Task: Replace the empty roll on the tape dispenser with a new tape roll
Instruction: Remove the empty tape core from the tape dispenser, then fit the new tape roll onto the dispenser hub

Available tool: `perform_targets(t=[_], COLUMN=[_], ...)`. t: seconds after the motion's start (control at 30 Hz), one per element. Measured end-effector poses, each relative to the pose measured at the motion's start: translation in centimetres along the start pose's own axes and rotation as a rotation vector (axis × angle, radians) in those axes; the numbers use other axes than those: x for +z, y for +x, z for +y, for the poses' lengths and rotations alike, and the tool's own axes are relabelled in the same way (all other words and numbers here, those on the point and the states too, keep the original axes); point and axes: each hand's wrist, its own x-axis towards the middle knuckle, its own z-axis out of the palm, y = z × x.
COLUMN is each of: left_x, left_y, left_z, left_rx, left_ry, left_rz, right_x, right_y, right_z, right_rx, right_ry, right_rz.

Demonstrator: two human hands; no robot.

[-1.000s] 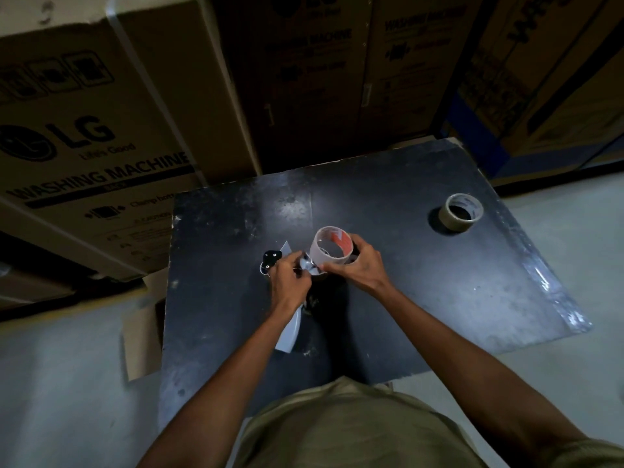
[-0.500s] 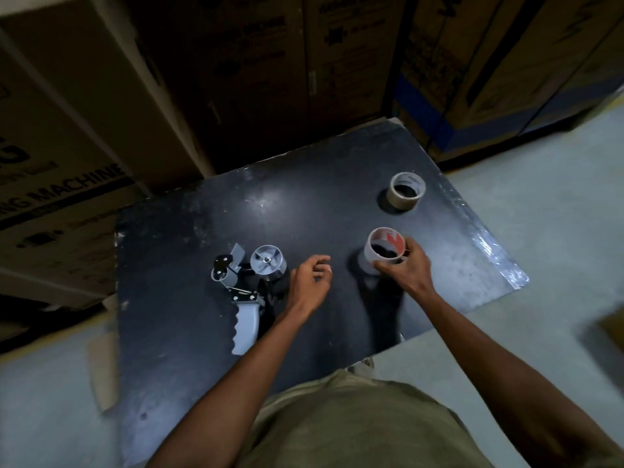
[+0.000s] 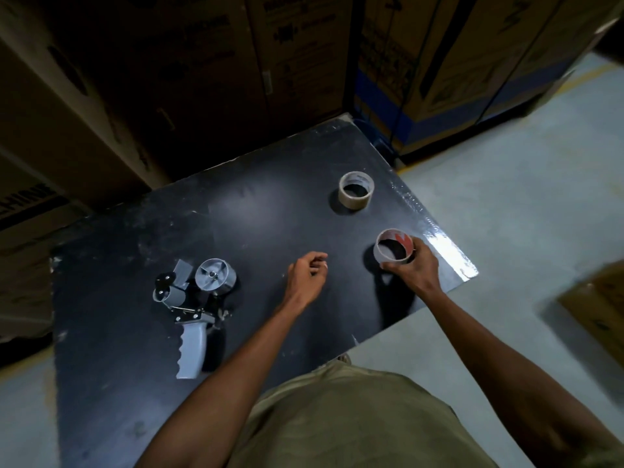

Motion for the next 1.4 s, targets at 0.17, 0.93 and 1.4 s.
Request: perform_targets(t=[0.17, 0.93, 1.4], left_x=[0.8, -10.4, -20.0], left_y=[-0.2, -3.7, -10.6], left_z=[0.8, -3.4, -9.4], left_rx=[-0.016, -0.032, -0.111], left_ry=[-0.004, -0.09, -0.209], left_rz=[0.014, 0.302, 0.447], right_x=[-0.5, 8.3, 22.1], right_y=[0.4, -7.9, -18.9], right_z=[0.3, -8.6, -15.8], right_rx=[-0.039, -0.531, -0.457], right_ry=[0.0, -0.185, -0.234], right_rz=[-0.004, -0.259, -0.822])
